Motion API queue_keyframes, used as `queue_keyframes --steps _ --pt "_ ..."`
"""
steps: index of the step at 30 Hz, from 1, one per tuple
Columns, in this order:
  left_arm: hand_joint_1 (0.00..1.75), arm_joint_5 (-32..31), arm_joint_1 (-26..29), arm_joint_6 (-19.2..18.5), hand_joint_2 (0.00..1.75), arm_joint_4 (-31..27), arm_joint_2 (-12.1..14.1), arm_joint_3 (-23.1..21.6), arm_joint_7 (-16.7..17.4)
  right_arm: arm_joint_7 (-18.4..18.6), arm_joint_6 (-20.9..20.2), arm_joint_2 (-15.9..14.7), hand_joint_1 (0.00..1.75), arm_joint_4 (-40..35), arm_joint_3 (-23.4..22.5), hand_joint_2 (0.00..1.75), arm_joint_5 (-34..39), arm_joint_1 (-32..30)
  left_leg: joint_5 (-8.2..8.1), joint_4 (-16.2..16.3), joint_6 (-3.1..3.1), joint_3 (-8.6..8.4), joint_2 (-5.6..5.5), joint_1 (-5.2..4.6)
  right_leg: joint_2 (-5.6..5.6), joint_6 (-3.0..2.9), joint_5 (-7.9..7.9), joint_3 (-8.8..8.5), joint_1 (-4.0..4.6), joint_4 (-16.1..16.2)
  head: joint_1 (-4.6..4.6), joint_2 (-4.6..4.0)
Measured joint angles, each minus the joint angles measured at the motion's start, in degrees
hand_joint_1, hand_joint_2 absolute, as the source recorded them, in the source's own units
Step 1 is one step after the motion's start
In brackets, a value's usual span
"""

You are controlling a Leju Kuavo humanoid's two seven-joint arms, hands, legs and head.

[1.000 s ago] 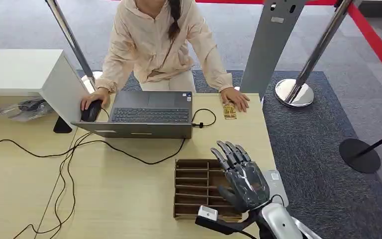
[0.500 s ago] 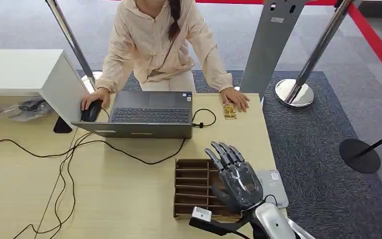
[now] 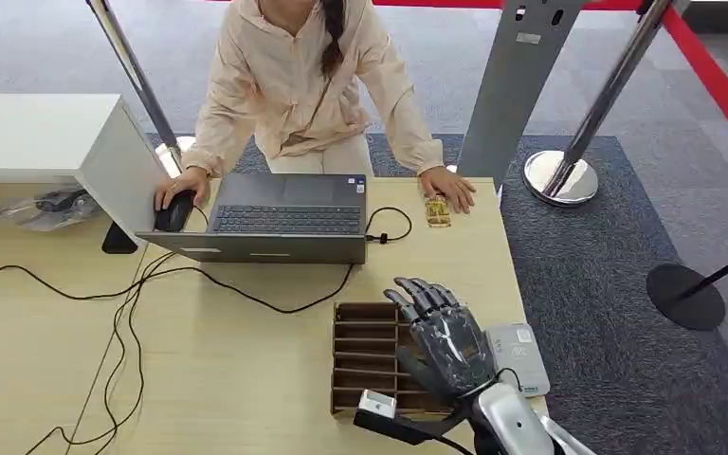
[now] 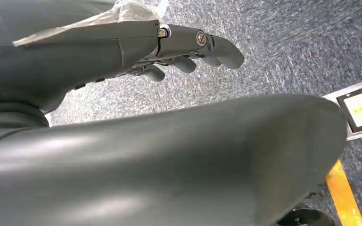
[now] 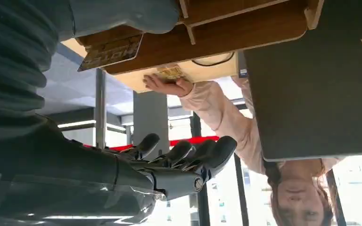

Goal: Pass the card to the sensor for recognition and then transmit it.

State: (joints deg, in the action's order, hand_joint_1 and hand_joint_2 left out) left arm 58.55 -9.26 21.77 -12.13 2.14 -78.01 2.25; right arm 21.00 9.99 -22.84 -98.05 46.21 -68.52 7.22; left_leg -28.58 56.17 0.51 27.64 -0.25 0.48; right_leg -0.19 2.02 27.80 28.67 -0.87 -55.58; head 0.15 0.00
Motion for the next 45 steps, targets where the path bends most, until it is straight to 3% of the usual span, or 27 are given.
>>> queue_keyframes --steps 26,45 --pt "0.0 -0.28 0.01 0.22 0.0 0.0 -0.24 -0.11 -0.13 -0.02 0.9 1.2 0.75 2.86 0.42 1.75 0.31 0.06 0.0 0.0 0.0 -0.04 0.0 0.0 0.0 0.0 0.0 -0.03 0.0 0.0 0.0 -0.02" --pt "0.0 -0.28 0.01 -0.02 0.0 0.0 -0.26 -0.11 0.15 0.15 0.77 1.2 0.79 3.48 0.76 1.75 1.14 0.0 0.0 0.0 0.0 -0.06 0.0 0.0 0.0 0.0 -0.01 -0.05 0.0 0.0 0.02 -0.02"
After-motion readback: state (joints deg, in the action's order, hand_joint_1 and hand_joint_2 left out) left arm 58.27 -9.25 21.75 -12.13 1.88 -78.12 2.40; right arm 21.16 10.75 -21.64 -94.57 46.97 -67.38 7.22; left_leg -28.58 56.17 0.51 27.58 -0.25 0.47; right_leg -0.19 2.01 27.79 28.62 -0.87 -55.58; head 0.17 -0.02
